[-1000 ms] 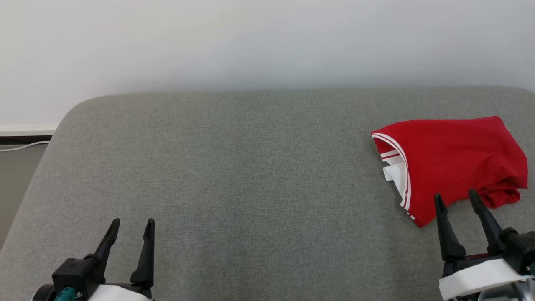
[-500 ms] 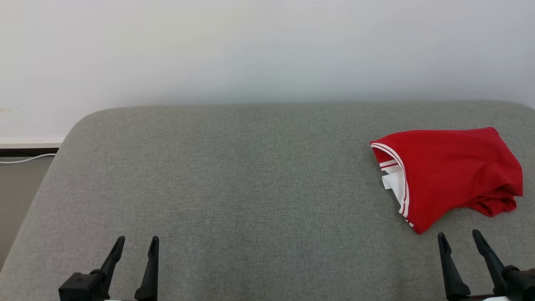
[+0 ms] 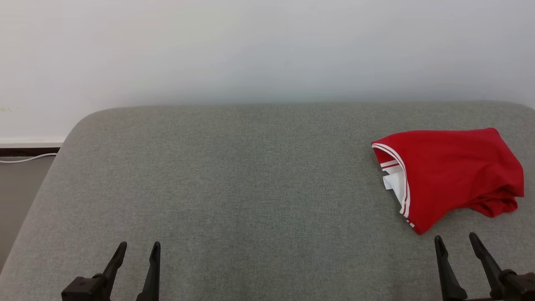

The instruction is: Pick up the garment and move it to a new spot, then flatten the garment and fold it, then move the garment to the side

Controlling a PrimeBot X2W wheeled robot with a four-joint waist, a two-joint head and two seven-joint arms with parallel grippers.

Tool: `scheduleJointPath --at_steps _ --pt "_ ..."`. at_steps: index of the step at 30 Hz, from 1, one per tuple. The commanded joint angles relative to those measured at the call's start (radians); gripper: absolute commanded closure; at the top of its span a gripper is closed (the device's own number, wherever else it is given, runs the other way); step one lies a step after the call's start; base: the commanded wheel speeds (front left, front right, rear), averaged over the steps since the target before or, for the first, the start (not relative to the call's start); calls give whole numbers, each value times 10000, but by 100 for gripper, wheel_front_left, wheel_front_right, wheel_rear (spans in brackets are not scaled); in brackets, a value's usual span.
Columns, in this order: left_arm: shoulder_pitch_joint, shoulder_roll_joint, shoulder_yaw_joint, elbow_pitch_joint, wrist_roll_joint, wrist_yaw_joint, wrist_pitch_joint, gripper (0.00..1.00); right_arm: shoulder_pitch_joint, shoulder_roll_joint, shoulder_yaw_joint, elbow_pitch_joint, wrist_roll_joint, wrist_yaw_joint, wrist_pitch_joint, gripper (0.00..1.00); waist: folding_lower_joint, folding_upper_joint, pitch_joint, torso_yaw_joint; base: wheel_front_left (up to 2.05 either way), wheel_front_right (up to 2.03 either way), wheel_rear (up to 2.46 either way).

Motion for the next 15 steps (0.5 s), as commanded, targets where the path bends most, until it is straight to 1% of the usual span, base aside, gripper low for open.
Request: scheduleJointPath --at_steps 1,9,10,12,15 --pt "-476 222 394 -187 -128 50 -74 0 -166 -133 190 -351 -131 -2 -7 0 0 -1 3 8 0 0 0" --pt "-513 229 380 -183 -123 111 -93 0 -154 -121 224 -381 -158 -2 74 0 0 -1 12 -10 0 0 0" --pt "4 -21 -12 33 -78 -4 2 100 2 29 8 15 -79 0 39 100 0 -1 14 -8 0 0 0" --pt "63 -215 -95 278 -88 -14 10 100 42 96 29 259 -68 0 40 100 0 -1 15 -9 0 0 0" --pt "43 -268 -28 283 -254 -62 45 100 26 97 44 259 163 0 48 100 1 -1 23 -14 0 0 0"
